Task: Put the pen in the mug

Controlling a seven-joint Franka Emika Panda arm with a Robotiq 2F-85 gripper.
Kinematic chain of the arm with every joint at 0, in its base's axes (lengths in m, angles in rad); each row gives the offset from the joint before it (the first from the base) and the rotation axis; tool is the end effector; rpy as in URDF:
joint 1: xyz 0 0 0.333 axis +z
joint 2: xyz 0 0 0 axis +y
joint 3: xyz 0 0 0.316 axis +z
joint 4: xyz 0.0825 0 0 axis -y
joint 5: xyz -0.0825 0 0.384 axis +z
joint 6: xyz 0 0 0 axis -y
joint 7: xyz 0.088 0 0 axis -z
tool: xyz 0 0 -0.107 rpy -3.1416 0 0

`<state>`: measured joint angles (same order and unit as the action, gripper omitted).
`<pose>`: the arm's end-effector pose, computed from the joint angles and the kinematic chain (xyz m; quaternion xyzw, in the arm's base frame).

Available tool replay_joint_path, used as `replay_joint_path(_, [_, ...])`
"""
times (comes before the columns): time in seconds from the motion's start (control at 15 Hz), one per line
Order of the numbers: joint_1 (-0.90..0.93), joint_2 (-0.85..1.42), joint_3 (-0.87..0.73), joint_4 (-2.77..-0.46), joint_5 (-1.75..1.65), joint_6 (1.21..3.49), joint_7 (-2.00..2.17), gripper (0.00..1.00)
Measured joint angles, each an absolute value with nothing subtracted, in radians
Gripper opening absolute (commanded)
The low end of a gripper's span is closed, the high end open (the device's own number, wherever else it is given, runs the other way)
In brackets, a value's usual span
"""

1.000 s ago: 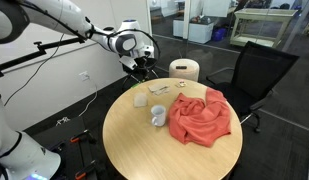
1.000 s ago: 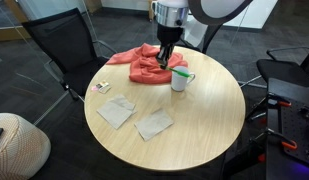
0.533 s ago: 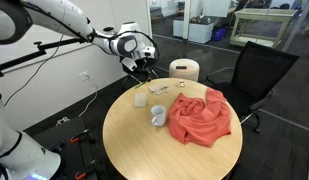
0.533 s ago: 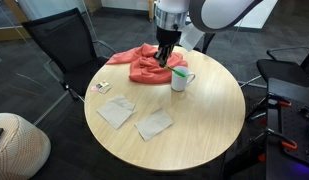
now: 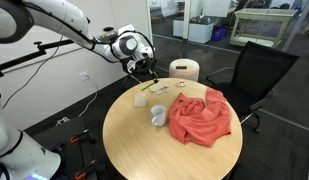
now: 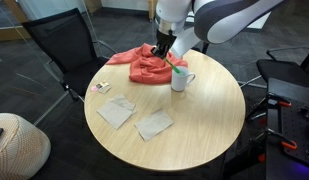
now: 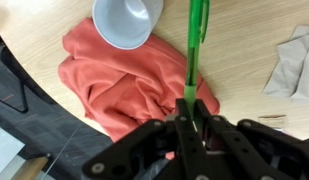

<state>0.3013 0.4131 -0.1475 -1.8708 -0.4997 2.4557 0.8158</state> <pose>0.6431 0.1067 0.3127 0.9667 -0.1364 0.1652 0.1398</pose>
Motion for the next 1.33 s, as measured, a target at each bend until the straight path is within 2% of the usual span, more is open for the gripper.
replay_joint_path(0.53, [0.342,0.427,-0.184,-1.862,-0.790,2.378,1.369,0.03])
replay_joint_path(1.33, [0.335,0.475,-0.095,-1.752,-1.039,1.943,1.915,0.03])
